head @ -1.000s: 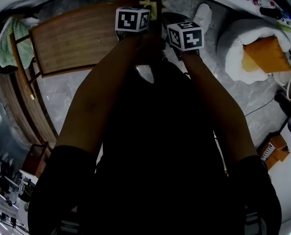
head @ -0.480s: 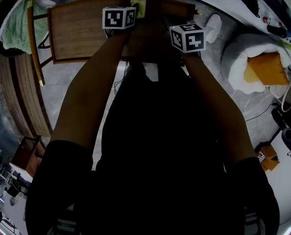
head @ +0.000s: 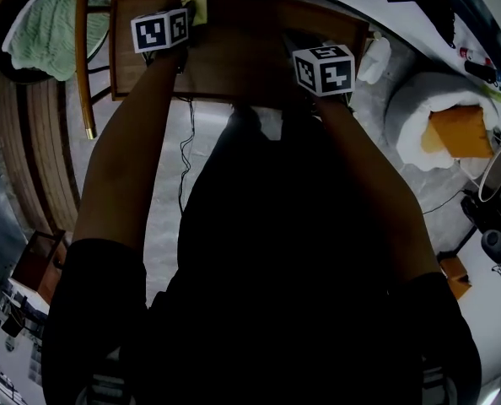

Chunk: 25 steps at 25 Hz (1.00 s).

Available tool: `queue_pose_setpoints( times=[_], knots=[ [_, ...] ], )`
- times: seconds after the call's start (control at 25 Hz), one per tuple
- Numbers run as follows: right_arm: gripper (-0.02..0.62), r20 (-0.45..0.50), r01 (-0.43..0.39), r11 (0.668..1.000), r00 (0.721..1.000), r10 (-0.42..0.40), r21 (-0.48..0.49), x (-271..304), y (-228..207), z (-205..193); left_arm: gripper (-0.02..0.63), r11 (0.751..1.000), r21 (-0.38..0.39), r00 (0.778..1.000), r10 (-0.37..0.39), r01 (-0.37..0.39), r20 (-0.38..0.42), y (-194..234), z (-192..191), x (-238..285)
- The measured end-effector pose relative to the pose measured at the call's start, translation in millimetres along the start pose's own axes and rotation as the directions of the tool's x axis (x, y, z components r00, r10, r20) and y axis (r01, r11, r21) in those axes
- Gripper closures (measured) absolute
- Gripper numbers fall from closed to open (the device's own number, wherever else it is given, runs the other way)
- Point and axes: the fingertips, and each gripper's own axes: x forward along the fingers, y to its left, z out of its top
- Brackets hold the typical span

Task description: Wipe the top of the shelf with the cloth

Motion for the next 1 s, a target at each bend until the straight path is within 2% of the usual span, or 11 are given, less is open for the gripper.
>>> queue_pose_setpoints(
  times=[0.12,0.36,0.52,0.68,0.8,0.88,0.92,1.0],
  knots=[
    [0.568,-0.013,0.006,1.0,1.0,-0.006,-0.01,5.9,4.9,0.8,0.578,0.998,-0.045,0.999,0.035,-0.034,0.022,37.8,3.0,-13.4],
    [0.568,-0.024,0.012,1.0,1.0,-0.013,-0.028,8.9,11.2,5.8,0.58,0.99,-0.088,0.992,0.115,-0.11,0.054,93.6,9.3,-34.3],
    [0.568,-0.025,0.028,0.999,0.999,-0.028,-0.028,3.2,10.6,4.2,0.58,0.973,-0.156,0.98,0.184,-0.171,0.077,133.3,11.2,-52.1],
    [0.568,-0.002,0.04,0.999,0.999,-0.04,0.004,-17.4,5.2,2.0,0.578,0.956,-0.22,0.971,0.221,-0.197,0.091,158.8,14.8,-61.7],
    [0.568,0.072,-0.035,0.999,0.997,0.036,-0.014,-52.4,-1.1,10.2,0.578,0.929,-0.288,0.951,0.28,-0.234,0.129,163.4,15.8,-65.5],
    [0.568,0.149,-0.132,0.991,0.98,0.132,-0.01,-92.6,-4.0,21.1,0.578,0.922,-0.322,0.943,0.282,-0.215,0.176,154.9,14.6,-70.7],
    [0.569,0.199,-0.188,0.982,0.962,0.185,-0.004,-116.2,-5.2,26.9,0.578,0.929,-0.325,0.946,0.252,-0.176,0.207,143.2,13.7,-73.8],
    [0.569,0.307,-0.283,0.959,0.911,0.275,-0.018,-166.0,-7.4,39.9,0.578,0.958,-0.28,0.951,0.148,-0.069,0.271,104.7,12.7,-80.8]
  ],
)
